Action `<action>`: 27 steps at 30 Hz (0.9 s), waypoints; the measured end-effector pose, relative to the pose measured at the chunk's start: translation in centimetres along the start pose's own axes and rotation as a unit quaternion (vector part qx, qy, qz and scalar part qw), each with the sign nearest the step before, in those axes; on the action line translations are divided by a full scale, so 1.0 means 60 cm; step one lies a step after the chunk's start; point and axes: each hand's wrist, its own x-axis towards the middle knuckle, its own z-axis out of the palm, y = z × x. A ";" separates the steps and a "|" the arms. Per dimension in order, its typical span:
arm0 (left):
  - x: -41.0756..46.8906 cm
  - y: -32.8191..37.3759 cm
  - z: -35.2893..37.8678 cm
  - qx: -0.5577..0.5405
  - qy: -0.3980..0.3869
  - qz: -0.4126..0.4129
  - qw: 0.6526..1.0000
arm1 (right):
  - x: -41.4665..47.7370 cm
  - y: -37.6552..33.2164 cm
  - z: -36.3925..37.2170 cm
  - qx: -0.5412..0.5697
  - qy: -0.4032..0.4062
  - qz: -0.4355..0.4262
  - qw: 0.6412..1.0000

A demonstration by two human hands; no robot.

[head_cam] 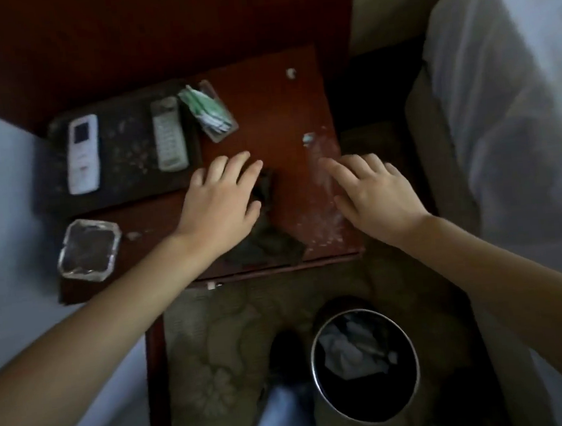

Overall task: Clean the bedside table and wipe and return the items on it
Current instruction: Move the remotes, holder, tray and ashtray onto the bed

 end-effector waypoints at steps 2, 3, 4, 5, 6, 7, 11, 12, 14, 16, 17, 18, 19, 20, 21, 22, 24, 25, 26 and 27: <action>-0.015 -0.065 0.012 -0.013 0.013 -0.039 0.999 | 0.053 -0.044 0.011 0.006 0.004 -0.017 1.000; -0.020 -0.096 0.019 -0.019 0.017 -0.057 0.998 | 0.080 -0.064 0.016 0.017 0.008 -0.023 1.000; -0.022 -0.128 0.026 -0.025 0.019 -0.073 0.997 | 0.107 -0.084 0.019 0.032 0.014 -0.026 0.999; -0.022 -0.158 0.033 -0.030 0.021 -0.090 0.995 | 0.134 -0.101 0.023 0.049 0.018 -0.026 0.998; -0.019 -0.188 0.041 -0.038 0.022 -0.109 0.993 | 0.161 -0.117 0.026 0.069 0.022 -0.023 0.997; -0.013 -0.216 0.049 -0.051 0.022 -0.127 0.990 | 0.188 -0.131 0.030 0.091 0.028 -0.018 0.995; 0.033 -0.290 0.069 -0.136 0.007 -0.168 0.976 | 0.286 -0.174 0.048 0.180 0.055 0.033 0.982; 0.049 -0.298 0.073 -0.158 0.005 -0.173 0.972 | 0.306 -0.181 0.053 0.195 0.052 0.048 0.978; 0.080 -0.303 0.080 -0.184 -0.006 -0.171 0.968 | 0.335 -0.192 0.065 0.202 0.036 0.071 0.976; 0.108 -0.301 0.088 -0.205 -0.032 -0.171 0.963 | 0.353 -0.198 0.077 0.201 0.022 0.081 0.976; 0.120 -0.299 0.092 -0.219 -0.046 -0.176 0.959 | 0.359 -0.198 0.082 0.206 0.022 0.084 0.975; 0.129 -0.295 0.097 -0.233 -0.056 -0.181 0.954 | 0.363 -0.198 0.085 0.210 0.023 0.085 0.974; 0.136 -0.291 0.101 -0.245 -0.060 -0.186 0.950 | 0.366 -0.194 0.090 0.213 0.022 0.085 0.973; 0.140 -0.287 0.104 -0.254 -0.058 -0.189 0.947 | 0.368 -0.190 0.094 0.214 0.019 0.086 0.973; 0.144 -0.283 0.106 -0.261 -0.051 -0.193 0.944 | 0.369 -0.183 0.098 0.218 0.015 0.092 0.971; 0.147 -0.280 0.108 -0.272 -0.042 -0.198 0.941 | 0.370 -0.176 0.102 0.224 0.012 0.103 0.969; 0.152 -0.276 0.112 -0.305 -0.026 -0.211 0.928 | 0.367 -0.163 0.107 0.235 0.016 0.130 0.963; 0.155 -0.277 0.114 -0.321 -0.022 -0.219 0.921 | 0.366 -0.158 0.108 0.239 0.023 0.138 0.961; 0.156 -0.278 0.114 -0.335 -0.019 -0.224 0.915 | 0.363 -0.155 0.106 0.247 0.031 0.145 0.958; 0.157 -0.280 0.113 -0.347 -0.018 -0.225 0.910 | 0.360 -0.151 0.103 0.258 0.039 0.151 0.953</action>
